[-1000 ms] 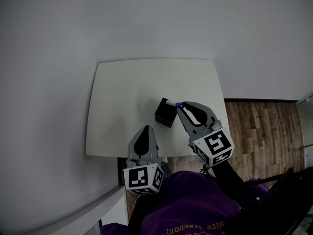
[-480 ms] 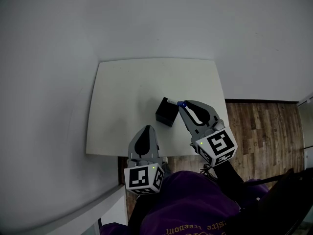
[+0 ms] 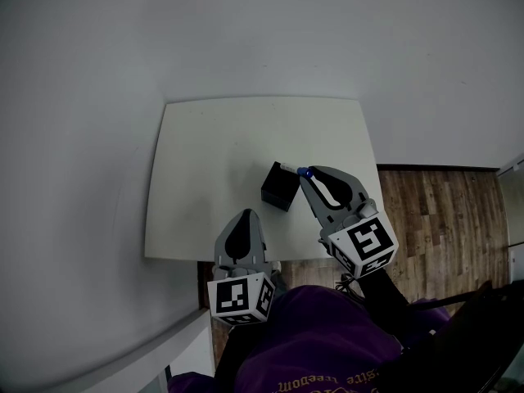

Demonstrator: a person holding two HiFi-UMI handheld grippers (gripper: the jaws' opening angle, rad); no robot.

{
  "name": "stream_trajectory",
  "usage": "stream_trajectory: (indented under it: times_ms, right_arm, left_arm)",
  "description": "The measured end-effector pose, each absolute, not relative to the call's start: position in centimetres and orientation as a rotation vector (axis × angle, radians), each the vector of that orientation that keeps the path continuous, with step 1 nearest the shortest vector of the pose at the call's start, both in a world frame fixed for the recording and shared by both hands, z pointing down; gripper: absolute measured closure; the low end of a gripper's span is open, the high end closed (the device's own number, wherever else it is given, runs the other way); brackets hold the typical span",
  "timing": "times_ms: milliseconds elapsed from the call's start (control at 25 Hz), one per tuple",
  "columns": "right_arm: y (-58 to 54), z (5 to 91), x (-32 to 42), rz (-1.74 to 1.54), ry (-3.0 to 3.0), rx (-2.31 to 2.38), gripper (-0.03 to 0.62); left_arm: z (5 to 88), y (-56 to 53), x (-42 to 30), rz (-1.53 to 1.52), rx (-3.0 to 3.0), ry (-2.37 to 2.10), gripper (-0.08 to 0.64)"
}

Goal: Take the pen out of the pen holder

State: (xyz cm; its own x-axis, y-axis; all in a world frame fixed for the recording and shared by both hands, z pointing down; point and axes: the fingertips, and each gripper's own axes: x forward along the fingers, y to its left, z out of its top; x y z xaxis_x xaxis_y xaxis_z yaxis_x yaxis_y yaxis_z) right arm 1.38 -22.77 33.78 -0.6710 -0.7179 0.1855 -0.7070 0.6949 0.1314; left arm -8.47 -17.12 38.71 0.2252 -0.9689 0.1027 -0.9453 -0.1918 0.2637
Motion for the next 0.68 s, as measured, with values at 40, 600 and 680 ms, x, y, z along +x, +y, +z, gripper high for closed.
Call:
stream_trajectory:
  times_ms: [40,600,680]
  right_arm:
    - [-22.78,33.83,1.4,-0.071,-2.682,1.146,0.518]
    - [-22.8,34.14,1.56,-0.054,-2.674,1.16,0.518]
    - [-22.78,34.12,1.56,-0.055,-2.675,1.161,0.518]
  left_arm:
    - [38.76,-17.13,-8.49,-0.127,2.23,-1.798,0.554]
    - [38.88,-17.02,-8.64,-0.118,2.232,-1.8,0.554]
    - [38.88,-16.97,-8.67,-0.117,2.231,-1.801,0.554]
